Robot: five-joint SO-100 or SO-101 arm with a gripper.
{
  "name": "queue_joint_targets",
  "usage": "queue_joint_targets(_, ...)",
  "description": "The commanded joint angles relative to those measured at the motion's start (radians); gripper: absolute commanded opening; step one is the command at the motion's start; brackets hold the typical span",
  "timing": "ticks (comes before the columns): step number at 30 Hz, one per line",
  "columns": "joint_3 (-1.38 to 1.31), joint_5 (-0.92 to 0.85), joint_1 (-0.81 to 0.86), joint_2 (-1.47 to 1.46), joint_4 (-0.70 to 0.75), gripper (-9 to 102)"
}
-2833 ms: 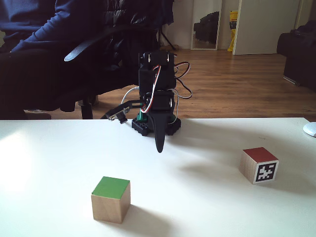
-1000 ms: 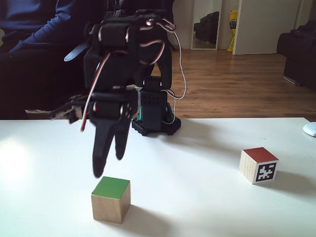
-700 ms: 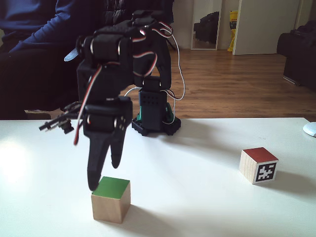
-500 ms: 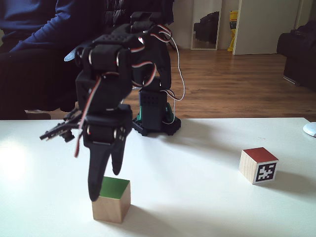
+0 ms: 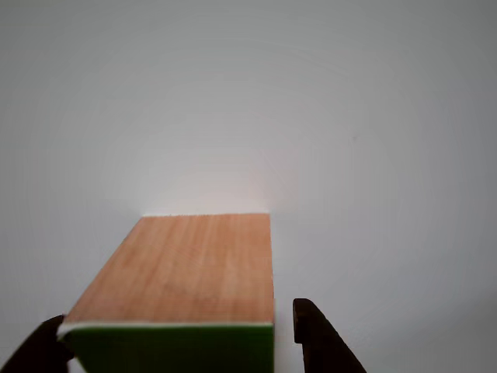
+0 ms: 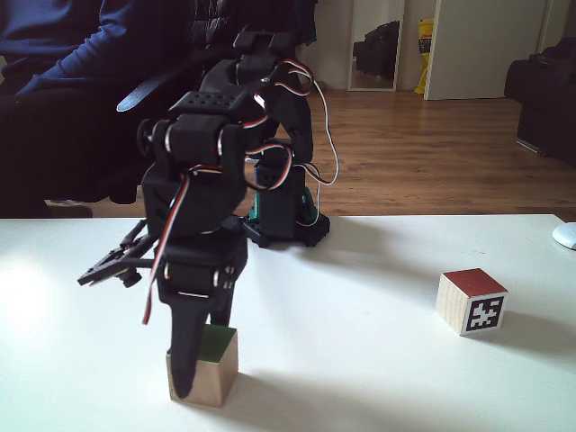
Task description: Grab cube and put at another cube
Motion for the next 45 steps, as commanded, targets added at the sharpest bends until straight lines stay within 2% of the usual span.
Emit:
queue_joint_targets(1, -0.051, 0.0, -0.006, 0.012, 0.006, 35)
queue_joint_targets(10, -0.071, 0.011, 0.014, 0.023, -0.002, 15)
queue_joint_targets(15, -0.031, 0.011, 0.008, 0.109, 0.005, 11)
queue_joint_targets(19, 0.106, 0.014, -0.046, 0.308, -0.003, 10)
queue_joint_targets(30, 0.511, 0.115, -0.414, 0.913, 0.002, 9)
queue_joint_targets(35, 0.515, 0.164, -0.561, 0.933, 0.06, 10)
queue_joint_targets(45, 0.525, 0.256, -0.844, 0.919, 0.067, 11)
